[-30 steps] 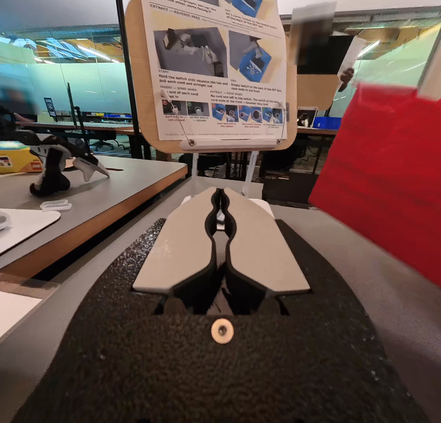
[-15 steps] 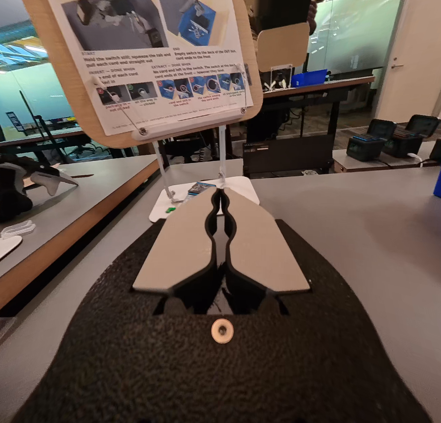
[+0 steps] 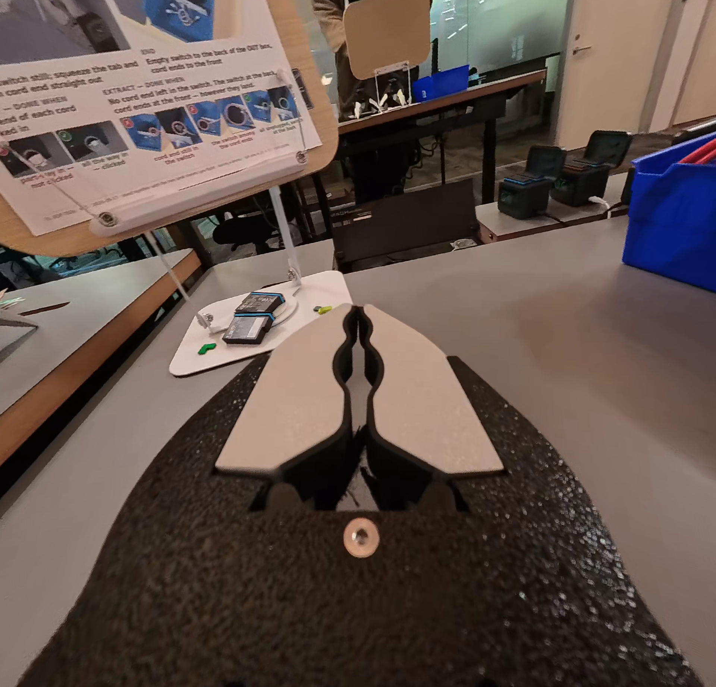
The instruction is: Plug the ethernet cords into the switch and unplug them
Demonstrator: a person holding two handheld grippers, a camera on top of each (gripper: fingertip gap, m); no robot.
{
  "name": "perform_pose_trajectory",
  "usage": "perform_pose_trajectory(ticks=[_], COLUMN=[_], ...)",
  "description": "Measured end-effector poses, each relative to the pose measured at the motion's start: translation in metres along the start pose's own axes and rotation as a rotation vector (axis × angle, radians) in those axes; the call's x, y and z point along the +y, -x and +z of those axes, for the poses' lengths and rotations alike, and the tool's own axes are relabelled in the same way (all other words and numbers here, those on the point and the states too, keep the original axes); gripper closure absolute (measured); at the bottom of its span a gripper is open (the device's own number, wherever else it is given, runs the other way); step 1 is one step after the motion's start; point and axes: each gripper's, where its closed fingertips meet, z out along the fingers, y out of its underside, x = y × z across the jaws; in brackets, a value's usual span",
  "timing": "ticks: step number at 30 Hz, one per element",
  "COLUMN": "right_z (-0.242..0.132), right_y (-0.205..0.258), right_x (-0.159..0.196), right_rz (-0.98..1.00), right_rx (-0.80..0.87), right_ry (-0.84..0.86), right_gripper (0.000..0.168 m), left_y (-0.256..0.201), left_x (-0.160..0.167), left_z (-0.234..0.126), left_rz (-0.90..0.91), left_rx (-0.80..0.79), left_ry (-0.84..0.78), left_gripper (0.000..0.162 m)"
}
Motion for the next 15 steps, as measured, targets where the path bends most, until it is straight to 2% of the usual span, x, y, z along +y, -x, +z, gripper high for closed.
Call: perform_pose_trajectory(ticks=[4,9,12,15], right_z=[0.049,0.080,0.085,0.072], right_y=[-0.014,-0.020,-0.022,-0.022], right_x=[0.006,0.008,0.006,-0.004], right_rz=[0.083,0.114,0.013,-0.146], right_rx=[0.012,0.072,0.146,0.250], right_ry=[0.056,0.088,0.074,-0.006], right_gripper=[0.163,0.164,0.160,0.140], left_y=[-0.018,-0.040,-0.044,-0.049], left_x=[0.001,0.011,0.012,0.013], left_z=[0.006,0.013,0.013,0.014], left_rz=[0.029,0.012,0.046,0.048], left_rx=[0.034,0.111,0.118,0.146], left_ry=[0.033,0.088,0.082,0.083], left_gripper=[0.162,0.162,0.162,0.162])
